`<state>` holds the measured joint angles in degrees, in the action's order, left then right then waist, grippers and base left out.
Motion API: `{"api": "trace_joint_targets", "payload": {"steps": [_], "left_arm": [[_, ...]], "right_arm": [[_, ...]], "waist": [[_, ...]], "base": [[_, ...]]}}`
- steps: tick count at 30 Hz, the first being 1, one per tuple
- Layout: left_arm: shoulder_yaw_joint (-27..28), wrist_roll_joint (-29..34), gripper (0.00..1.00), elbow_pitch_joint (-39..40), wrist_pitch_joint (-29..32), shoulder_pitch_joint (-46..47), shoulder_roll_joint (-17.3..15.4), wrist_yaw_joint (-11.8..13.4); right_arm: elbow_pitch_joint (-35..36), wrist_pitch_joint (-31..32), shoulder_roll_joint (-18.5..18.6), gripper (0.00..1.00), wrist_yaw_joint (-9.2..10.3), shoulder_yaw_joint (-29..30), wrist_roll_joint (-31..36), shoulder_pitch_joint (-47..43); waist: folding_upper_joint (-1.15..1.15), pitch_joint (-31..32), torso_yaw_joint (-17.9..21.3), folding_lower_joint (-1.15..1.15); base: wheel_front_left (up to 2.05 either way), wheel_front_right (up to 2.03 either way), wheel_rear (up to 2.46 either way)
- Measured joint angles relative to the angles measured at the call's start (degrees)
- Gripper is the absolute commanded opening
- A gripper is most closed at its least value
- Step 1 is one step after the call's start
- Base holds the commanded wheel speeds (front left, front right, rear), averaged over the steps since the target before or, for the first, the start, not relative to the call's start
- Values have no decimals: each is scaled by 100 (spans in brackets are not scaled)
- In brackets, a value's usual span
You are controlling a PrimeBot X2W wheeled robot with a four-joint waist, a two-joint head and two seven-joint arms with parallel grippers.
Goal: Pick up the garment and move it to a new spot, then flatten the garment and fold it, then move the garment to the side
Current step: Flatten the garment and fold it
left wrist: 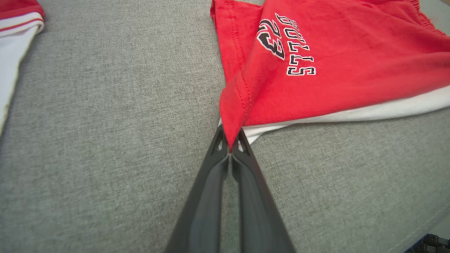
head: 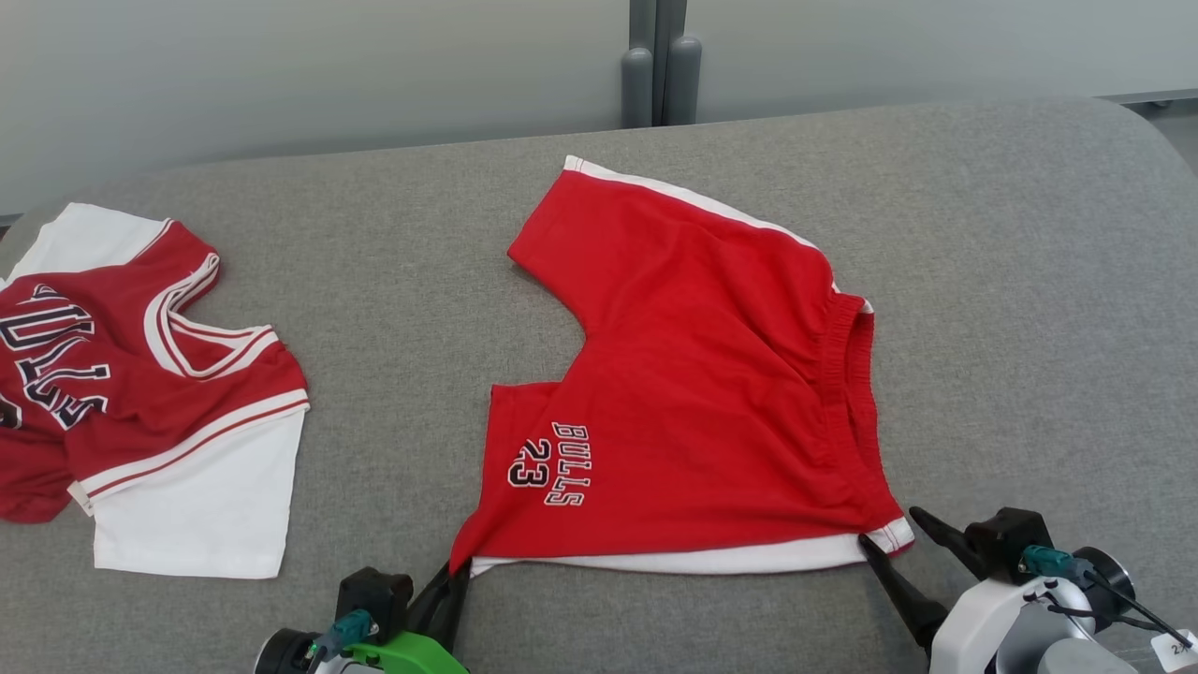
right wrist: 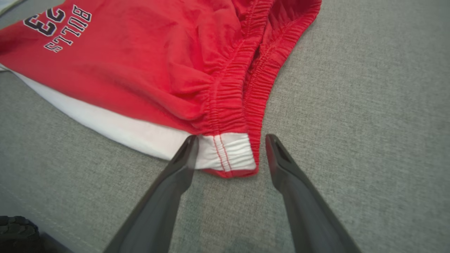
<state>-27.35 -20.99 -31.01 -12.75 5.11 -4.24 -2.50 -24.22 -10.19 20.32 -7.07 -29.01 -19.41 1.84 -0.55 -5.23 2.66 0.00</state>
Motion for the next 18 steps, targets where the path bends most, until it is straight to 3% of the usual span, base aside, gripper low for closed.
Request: {"api": "trace_joint_targets", "payload": {"steps": [3, 5, 7, 13, 17, 18], "left_arm": [[-1, 0, 0, -21, -46, 9, 4, 0], [-2, 0, 0, -36, -48, 21, 7, 0], [-1, 0, 0, -70, -49, 28, 9, 0], [13, -1, 0, -163, -92, 58, 12, -1], [-22, -1, 0, -202, -97, 71, 29, -10], [-21, -2, 0, -208, -99, 71, 34, -10]], "right_arm": [[-2, 24, 19, 68, -7, -135, 0, 1], [-4, 52, 45, 61, -5, -210, 0, 7], [-22, 74, 79, 59, -5, -297, 0, 14], [-85, 125, 103, 67, -5, -591, -82, 209], [-197, 212, 134, 40, -5, -825, -186, 247], [-203, 218, 137, 27, -5, -849, -200, 248]], "waist": [[0, 13, 4, 0], [0, 24, 7, 0], [0, 36, 7, 0], [0, 76, 0, 0], [0, 130, -55, 0], [0, 140, -70, 0]], "base": [[0, 0, 0], [0, 0, 0], [0, 0, 0], [0, 0, 0], [0, 0, 0], [0, 0, 0]]}}
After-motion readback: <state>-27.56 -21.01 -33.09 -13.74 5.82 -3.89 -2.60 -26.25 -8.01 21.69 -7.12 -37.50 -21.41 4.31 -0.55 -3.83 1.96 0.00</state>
